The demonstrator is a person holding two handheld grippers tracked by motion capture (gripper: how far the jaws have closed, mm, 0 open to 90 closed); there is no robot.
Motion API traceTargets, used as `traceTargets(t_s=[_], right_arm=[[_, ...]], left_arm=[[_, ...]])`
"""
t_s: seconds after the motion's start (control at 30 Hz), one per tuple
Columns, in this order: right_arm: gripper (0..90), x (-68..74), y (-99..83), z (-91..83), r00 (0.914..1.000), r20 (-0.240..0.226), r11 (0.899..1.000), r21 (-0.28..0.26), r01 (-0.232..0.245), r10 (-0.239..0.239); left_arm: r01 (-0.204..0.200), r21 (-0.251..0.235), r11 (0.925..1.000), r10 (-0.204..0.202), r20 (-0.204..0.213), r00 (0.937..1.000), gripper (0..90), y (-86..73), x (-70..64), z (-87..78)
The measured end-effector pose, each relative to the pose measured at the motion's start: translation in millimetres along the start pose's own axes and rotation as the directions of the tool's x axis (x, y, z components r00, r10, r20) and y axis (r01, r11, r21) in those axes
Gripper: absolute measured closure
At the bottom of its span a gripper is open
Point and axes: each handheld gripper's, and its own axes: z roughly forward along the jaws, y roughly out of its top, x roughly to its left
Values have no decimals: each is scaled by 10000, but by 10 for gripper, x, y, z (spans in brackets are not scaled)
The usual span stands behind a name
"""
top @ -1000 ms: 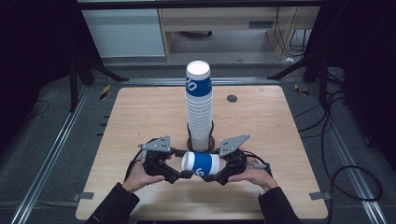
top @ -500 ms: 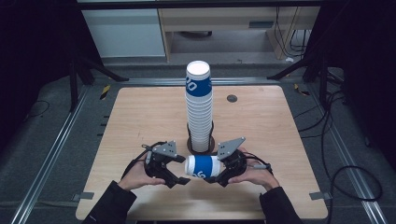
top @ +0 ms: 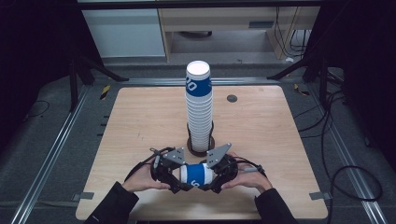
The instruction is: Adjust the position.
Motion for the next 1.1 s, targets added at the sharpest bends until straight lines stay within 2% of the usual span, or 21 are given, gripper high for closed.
traceTargets(t_s=[0.13,0.43,0.57,0.63,0.7,0.87,1.0,1.1], right_arm=[[162,-2,0,-6,10000,11,10000,-19,42,-42],[137,-14,0,-9,10000,31,9999,-123,-88,88],[99,-22,3,-46,9997,110,9991,-367,-207,211],[84,-35,9,-96,9992,211,9973,-663,-330,345],[82,-64,15,-193,9971,388,9910,-1198,-605,656],[78,-101,-4,-385,9923,770,9780,-1921,-809,972],[76,-131,-40,-511,9864,1041,9660,-2385,-996,1274],[76,-149,-63,-581,9834,1030,9531,-2798,-1151,1490]], left_arm=[[-20,-42,10000,21,114,9999,265,1,1,-4],[-49,-236,9997,52,159,9999,275,-14,16,-21],[-10,-275,9996,12,56,10000,276,-27,28,-67],[68,-428,9991,-70,-45,10000,276,-45,47,-109],[92,-509,9987,-99,-142,9998,275,-59,70,-147],[283,-939,9952,-319,-370,9988,275,-101,131,-249],[375,-1675,9852,-461,-478,9978,275,-114,145,-317],[431,-2274,9729,-535,-400,9978,275,-120,146,-358]])
